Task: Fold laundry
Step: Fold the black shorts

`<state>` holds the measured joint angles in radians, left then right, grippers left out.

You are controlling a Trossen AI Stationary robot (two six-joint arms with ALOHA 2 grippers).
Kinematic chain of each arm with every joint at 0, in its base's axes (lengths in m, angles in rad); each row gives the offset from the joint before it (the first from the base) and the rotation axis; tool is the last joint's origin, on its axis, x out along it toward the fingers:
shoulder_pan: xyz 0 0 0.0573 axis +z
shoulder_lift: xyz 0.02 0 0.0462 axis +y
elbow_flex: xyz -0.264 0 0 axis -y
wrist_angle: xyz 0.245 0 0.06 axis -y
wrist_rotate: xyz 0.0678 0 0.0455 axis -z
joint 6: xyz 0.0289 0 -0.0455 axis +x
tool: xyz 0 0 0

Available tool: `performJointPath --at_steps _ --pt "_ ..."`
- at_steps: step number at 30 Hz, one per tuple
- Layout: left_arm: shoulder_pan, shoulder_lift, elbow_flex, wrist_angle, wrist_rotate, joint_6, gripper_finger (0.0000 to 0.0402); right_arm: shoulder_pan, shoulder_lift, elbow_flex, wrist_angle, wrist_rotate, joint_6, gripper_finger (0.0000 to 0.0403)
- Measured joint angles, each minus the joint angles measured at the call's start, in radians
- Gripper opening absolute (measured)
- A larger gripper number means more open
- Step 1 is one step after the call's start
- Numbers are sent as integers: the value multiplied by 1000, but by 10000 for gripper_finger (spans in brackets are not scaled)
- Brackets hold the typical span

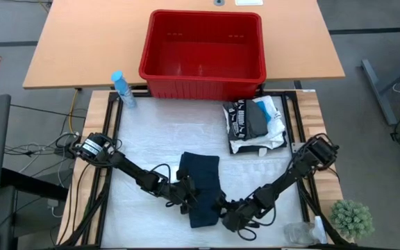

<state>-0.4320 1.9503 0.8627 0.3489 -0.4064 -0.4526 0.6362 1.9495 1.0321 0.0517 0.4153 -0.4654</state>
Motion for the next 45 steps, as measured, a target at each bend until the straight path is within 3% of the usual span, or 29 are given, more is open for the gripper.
performJointPath --at_steps 9,22,27,34,45 --pt "0 0 0 1 -1 -5 0 -14 1 0 -13 -25 51 242" --pt "0 0 0 2 -1 -8 0 -12 2 0 -46 -28 199 20" --pt "0 0 0 2 19 -9 0 -6 -10 29 -127 -44 300 19" --pt "0 0 0 4 35 -33 0 -81 -15 111 -262 -317 518 19" --pt "-1 0 1 3 67 -32 0 -186 -110 177 -380 -492 543 19"
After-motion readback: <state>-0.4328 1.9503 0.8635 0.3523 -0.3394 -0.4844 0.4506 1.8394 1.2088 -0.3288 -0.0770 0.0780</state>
